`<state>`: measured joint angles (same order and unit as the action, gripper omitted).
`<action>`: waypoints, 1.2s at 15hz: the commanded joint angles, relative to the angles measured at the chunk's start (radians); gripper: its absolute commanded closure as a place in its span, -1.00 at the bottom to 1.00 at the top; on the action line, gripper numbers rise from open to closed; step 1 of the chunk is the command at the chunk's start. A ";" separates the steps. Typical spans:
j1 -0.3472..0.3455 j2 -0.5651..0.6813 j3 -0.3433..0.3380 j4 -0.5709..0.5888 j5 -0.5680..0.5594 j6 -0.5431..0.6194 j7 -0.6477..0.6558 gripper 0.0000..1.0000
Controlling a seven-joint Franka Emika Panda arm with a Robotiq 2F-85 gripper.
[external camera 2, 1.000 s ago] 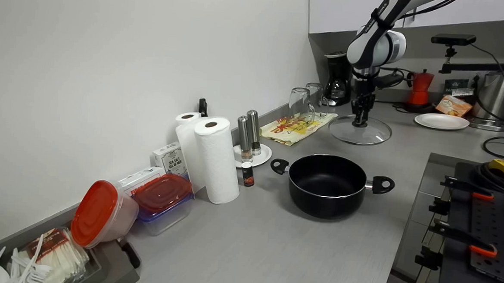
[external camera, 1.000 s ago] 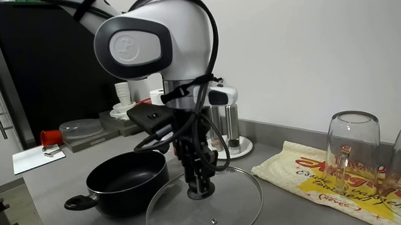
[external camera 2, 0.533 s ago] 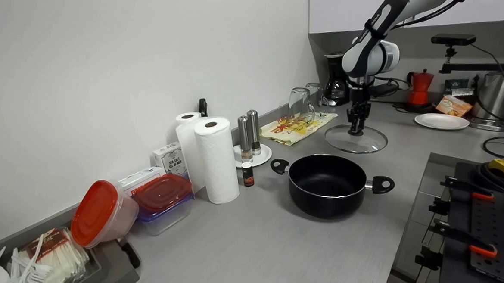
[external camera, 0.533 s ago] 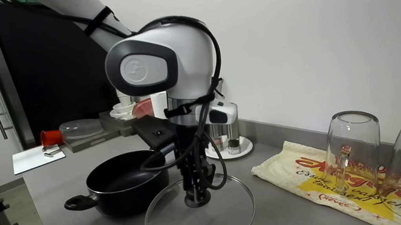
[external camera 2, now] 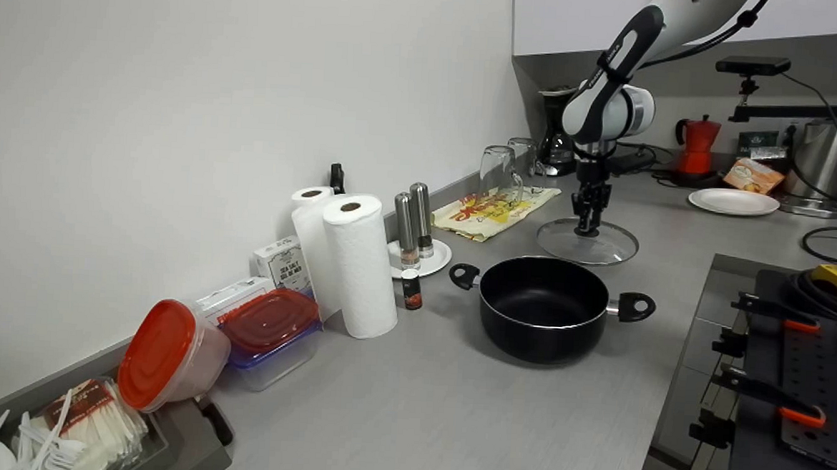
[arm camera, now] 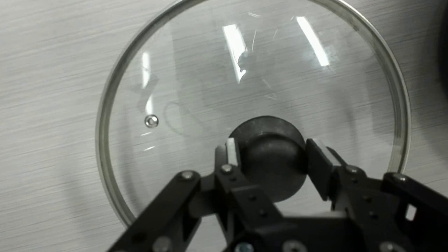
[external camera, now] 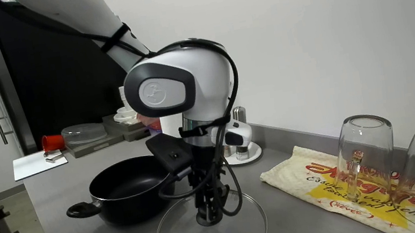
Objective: Take the lid off the pot and put it on the counter
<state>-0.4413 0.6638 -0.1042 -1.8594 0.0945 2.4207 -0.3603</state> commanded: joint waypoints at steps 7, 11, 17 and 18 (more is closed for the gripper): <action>-0.025 0.136 0.048 0.095 0.038 0.055 -0.008 0.51; -0.025 0.173 0.062 0.108 0.040 0.071 -0.004 0.51; -0.013 0.150 0.048 0.089 0.018 0.054 0.001 0.01; -0.013 0.150 0.048 0.090 0.018 0.054 0.001 0.01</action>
<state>-0.4547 0.8119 -0.0549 -1.7728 0.1124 2.4775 -0.3589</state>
